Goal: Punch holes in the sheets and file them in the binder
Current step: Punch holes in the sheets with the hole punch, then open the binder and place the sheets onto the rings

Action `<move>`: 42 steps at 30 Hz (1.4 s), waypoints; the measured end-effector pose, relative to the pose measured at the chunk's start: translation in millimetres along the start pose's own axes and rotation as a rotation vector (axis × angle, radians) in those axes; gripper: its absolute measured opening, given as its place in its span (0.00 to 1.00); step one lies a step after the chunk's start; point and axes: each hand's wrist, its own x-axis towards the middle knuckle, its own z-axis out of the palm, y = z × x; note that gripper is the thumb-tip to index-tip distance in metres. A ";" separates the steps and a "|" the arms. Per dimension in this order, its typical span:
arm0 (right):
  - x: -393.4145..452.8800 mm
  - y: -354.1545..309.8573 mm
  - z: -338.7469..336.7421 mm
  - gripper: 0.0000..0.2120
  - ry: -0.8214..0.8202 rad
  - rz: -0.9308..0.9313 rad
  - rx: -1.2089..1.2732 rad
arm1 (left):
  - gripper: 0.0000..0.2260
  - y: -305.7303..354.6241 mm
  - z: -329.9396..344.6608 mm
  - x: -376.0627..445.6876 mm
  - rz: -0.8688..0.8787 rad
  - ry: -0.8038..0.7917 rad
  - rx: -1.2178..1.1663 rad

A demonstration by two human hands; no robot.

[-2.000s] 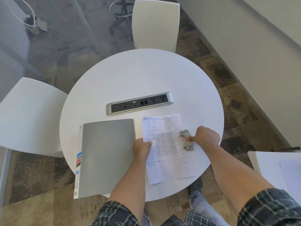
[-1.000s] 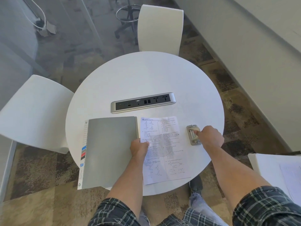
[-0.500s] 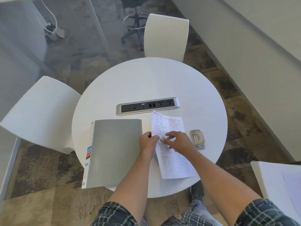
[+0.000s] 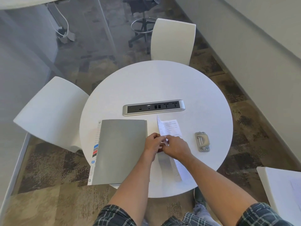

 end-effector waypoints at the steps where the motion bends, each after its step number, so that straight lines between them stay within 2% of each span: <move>1: 0.1 -0.6 1.3 0.20 -0.009 0.014 -0.013 | 0.08 -0.3 -2.0 -1.8 0.008 -0.032 0.019; 3: -0.7 -1.5 3.7 0.17 -0.014 0.034 -0.021 | 0.05 -3.4 -9.0 -3.2 0.046 -0.068 0.116; 4: -0.5 -0.8 5.8 0.16 -0.014 0.044 -0.018 | 0.06 -6.6 -14.3 -2.3 0.077 -0.057 0.213; 7: -0.6 2.0 11.6 0.12 -0.032 0.056 -0.017 | 0.10 -17.7 -35.7 -2.4 0.199 0.058 0.685; 8: -0.9 2.7 13.3 0.14 -0.040 0.051 -0.015 | 0.12 -20.9 -44.0 -4.6 0.220 0.085 0.849; 10: -1.8 2.4 16.3 0.26 -0.057 0.033 -0.033 | 0.17 -27.5 -61.2 -5.7 0.279 0.096 1.185; 11: -2.9 1.7 17.2 0.31 -0.070 0.027 -0.052 | 0.21 -30.6 -68.4 -6.5 0.305 0.084 1.352; 13: -5.7 0.7 19.4 0.36 -0.096 0.018 -0.087 | 0.33 -37.2 -78.4 -9.8 0.285 0.076 1.588; 17: -7.1 1.0 22.1 0.37 -0.109 0.017 -0.092 | 0.62 -51.1 -90.4 -14.4 0.124 -0.005 1.746; 19: -7.2 0.8 22.6 0.37 -0.120 0.017 -0.095 | 0.69 -54.6 -94.8 -16.9 0.112 -0.090 1.811; 21: -6.5 1.6 23.1 0.37 -0.123 0.014 -0.095 | 0.71 -57.1 -98.6 -19.2 0.139 -0.152 1.894; 24: -4.6 3.4 22.1 0.37 -0.119 0.011 -0.094 | 0.67 -61.5 -102.6 -23.3 0.162 -0.170 1.968; 27: -2.4 5.2 23.6 0.37 -0.112 0.010 -0.105 | 0.58 -61.8 -103.1 -31.1 0.160 -0.179 1.949; 32: 0.6 5.8 25.4 0.36 -0.110 0.005 -0.109 | 0.52 -62.9 -92.5 -40.4 0.190 -0.221 1.891; 42: 5.0 5.5 28.4 0.31 -0.057 -0.021 -0.137 | 0.33 -62.0 -65.5 -55.1 0.462 -0.075 1.704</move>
